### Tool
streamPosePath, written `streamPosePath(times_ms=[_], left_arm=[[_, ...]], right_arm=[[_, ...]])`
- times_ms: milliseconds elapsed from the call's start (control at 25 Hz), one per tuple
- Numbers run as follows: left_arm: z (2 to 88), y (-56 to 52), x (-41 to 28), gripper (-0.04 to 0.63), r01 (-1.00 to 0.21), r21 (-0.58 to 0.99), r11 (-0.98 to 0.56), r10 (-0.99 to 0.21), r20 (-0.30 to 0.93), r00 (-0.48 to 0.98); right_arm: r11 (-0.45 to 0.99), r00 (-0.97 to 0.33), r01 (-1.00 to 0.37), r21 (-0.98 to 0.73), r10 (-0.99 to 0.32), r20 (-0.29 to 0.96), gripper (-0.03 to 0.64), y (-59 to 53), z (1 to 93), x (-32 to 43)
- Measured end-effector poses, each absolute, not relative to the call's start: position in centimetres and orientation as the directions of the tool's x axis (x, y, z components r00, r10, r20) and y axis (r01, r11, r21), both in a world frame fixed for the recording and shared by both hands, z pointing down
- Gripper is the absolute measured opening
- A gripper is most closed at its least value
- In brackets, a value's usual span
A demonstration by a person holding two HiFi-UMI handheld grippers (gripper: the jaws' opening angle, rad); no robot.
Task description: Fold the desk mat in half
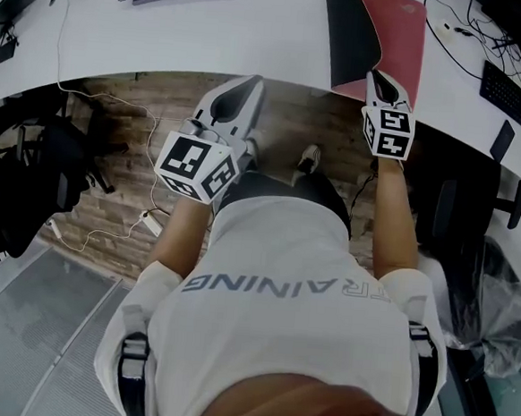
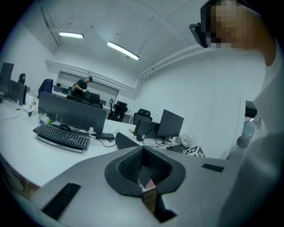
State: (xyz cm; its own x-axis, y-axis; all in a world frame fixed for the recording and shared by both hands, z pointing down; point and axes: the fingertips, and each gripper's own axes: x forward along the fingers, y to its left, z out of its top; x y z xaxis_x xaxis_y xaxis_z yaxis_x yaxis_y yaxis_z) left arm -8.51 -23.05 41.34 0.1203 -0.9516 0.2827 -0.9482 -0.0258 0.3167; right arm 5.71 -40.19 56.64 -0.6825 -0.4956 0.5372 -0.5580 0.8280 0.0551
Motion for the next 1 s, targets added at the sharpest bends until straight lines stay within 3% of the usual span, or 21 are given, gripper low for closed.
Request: streamPosePath(times_ms=[1000], left_arm=[[44.3, -31.3, 3.0, 0.028, -0.920, 0.335, -0.201, -0.893, 0.323, 0.313]], right_arm=[[0.709, -0.542, -0.704, -0.037, -0.503, 0.673, 0.034, -43.1, 65.1, 20.7]])
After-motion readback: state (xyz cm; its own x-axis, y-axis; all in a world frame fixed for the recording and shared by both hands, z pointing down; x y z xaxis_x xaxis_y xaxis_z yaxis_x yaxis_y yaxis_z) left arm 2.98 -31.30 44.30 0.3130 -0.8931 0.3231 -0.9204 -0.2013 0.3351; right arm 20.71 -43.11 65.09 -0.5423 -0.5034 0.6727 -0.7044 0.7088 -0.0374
